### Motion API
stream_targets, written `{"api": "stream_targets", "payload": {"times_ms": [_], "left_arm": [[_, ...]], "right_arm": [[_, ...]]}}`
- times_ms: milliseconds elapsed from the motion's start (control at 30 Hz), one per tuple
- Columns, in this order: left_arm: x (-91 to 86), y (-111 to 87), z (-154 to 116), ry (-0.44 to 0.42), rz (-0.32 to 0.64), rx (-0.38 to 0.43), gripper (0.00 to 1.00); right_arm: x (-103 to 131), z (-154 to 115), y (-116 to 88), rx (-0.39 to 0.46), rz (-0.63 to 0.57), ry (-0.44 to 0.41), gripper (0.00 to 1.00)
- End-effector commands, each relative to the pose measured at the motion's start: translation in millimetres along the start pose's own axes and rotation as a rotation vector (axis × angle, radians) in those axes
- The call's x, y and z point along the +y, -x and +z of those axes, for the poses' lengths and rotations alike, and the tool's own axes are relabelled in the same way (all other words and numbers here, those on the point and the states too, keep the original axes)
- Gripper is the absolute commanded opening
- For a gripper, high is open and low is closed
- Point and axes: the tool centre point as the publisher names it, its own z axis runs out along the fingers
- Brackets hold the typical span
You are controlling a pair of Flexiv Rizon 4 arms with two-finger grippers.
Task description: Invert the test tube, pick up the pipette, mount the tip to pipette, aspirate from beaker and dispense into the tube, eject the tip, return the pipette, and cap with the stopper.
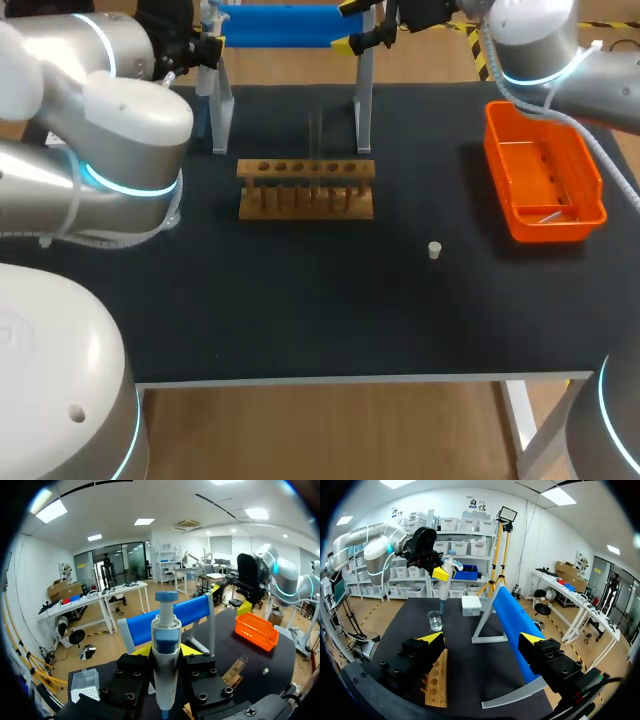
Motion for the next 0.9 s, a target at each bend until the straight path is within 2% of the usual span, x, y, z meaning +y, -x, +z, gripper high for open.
{"api": "stream_targets", "payload": {"times_ms": [33, 367, 900], "left_arm": [[-6.2, -0.8, 15.3, 0.058, -0.016, -0.03, 0.0], [-6.8, 3.5, 41.0, 0.091, -0.049, -0.06, 0.0], [-10.0, 15.0, 65.6, 0.115, -0.11, -0.124, 0.0]], "right_arm": [[0.6, -0.9, 1.7, 0.006, 0.001, -0.005, 1.0], [0.6, -0.9, 1.7, 0.006, 0.001, -0.005, 1.0], [0.6, -0.9, 1.7, 0.006, 0.001, -0.005, 1.0]]}}
